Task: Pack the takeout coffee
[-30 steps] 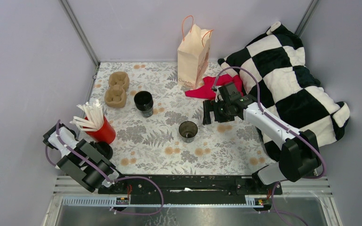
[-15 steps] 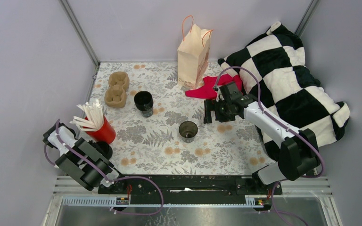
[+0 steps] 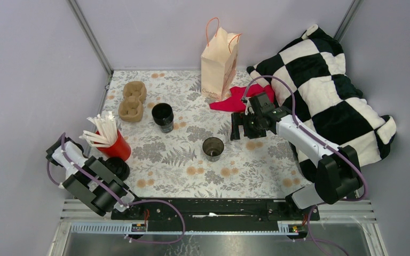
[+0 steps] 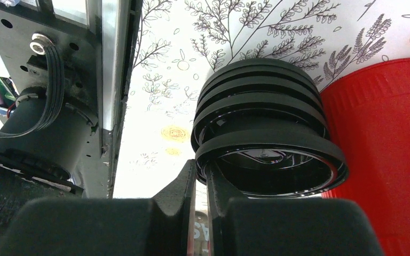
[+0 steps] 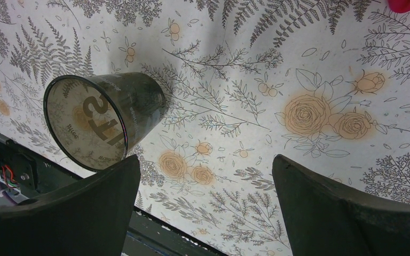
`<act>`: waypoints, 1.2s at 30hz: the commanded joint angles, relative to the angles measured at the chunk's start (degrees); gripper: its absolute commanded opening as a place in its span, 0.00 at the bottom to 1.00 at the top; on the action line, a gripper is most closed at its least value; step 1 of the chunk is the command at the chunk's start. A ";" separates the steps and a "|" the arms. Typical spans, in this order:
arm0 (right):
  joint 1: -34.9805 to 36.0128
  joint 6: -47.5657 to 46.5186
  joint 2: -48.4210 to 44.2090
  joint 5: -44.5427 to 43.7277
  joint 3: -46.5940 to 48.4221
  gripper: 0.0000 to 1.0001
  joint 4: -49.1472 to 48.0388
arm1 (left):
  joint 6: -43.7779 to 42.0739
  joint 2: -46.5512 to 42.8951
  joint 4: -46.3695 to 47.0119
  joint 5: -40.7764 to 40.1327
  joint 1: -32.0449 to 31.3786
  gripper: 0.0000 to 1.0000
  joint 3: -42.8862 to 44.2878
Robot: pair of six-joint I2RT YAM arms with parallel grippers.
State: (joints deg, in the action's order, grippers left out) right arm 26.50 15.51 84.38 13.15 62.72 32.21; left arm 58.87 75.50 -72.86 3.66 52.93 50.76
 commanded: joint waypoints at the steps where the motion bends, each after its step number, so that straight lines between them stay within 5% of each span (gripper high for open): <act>1: -0.49 0.77 0.01 1.09 -0.13 1.00 -1.45 | 0.63 -0.34 -2.32 -0.76 -0.02 0.09 2.62; 10: -0.49 1.02 0.09 1.69 -0.09 1.00 -1.63 | 1.32 -2.07 -6.68 -2.69 0.07 0.00 6.16; 27: -0.50 1.02 -2.22 1.46 -0.54 1.00 -1.60 | 4.03 -11.99 -10.67 -3.92 1.07 0.00 9.81; 36: 1.06 -0.11 -4.10 -1.14 0.04 1.00 -0.66 | 1.23 -16.85 -6.20 -4.70 1.35 0.00 21.39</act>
State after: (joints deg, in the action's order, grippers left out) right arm 26.65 16.29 83.15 13.52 62.39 31.75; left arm 62.06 61.45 -82.70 -1.26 53.84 65.84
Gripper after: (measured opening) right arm 0.994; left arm 0.101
